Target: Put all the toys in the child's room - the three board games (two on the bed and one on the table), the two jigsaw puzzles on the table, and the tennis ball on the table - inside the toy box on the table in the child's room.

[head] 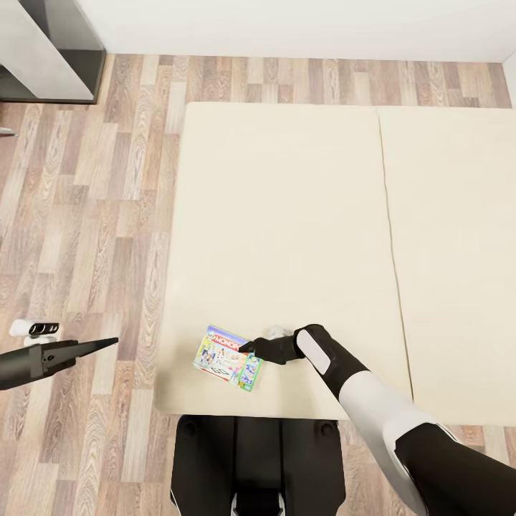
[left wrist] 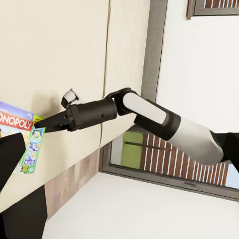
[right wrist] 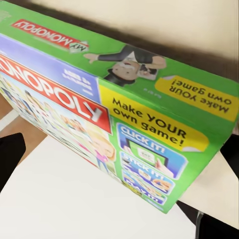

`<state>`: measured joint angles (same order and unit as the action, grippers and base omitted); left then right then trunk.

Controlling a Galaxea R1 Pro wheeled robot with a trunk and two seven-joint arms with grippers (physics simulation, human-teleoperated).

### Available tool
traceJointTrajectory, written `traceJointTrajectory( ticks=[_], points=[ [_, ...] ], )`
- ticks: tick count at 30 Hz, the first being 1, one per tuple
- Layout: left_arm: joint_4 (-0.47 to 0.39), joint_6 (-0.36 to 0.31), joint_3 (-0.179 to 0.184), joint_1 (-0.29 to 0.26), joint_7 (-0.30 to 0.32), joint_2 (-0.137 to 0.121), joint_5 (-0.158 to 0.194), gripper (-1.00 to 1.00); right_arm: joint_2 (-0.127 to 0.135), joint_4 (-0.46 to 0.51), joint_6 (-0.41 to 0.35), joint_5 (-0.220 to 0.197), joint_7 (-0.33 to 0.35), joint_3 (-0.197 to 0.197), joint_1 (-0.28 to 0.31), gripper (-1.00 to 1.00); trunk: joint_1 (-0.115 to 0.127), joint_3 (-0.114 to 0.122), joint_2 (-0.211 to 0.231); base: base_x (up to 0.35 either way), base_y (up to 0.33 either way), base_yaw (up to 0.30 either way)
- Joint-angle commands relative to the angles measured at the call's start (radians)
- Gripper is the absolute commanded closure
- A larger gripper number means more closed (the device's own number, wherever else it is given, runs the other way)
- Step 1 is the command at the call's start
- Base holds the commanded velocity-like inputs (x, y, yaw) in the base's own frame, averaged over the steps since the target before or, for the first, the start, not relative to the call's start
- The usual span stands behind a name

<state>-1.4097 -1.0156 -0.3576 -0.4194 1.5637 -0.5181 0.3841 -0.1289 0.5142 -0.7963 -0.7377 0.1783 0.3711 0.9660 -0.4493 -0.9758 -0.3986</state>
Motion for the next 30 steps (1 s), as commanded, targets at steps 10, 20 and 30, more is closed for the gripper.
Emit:
traceJointTrajectory(
  ticks=[10,20,30],
  points=[
    [0.0,-0.011,0.0,-0.002,0.004,0.0,-0.001,-1.0,0.0,0.0,0.002,0.009,0.007,0.0,0.0,-1.0,-0.001,-0.001,-0.001,0.0,0.064,0.0],
    [0.0,-0.011,0.0,-0.002,0.004,0.0,-0.001,-1.0,0.0,0.0,0.001,0.009,0.007,0.0,0.0,-1.0,-0.001,-0.001,-0.001,0.0,0.058,0.0],
    [0.0,-0.011,0.0,-0.002,0.004,0.0,-0.001,-1.0,0.001,0.0,0.002,0.009,0.007,-0.001,0.0,-1.0,-0.001,-0.001,-0.001,0.0,0.083,0.0]
  ],
)
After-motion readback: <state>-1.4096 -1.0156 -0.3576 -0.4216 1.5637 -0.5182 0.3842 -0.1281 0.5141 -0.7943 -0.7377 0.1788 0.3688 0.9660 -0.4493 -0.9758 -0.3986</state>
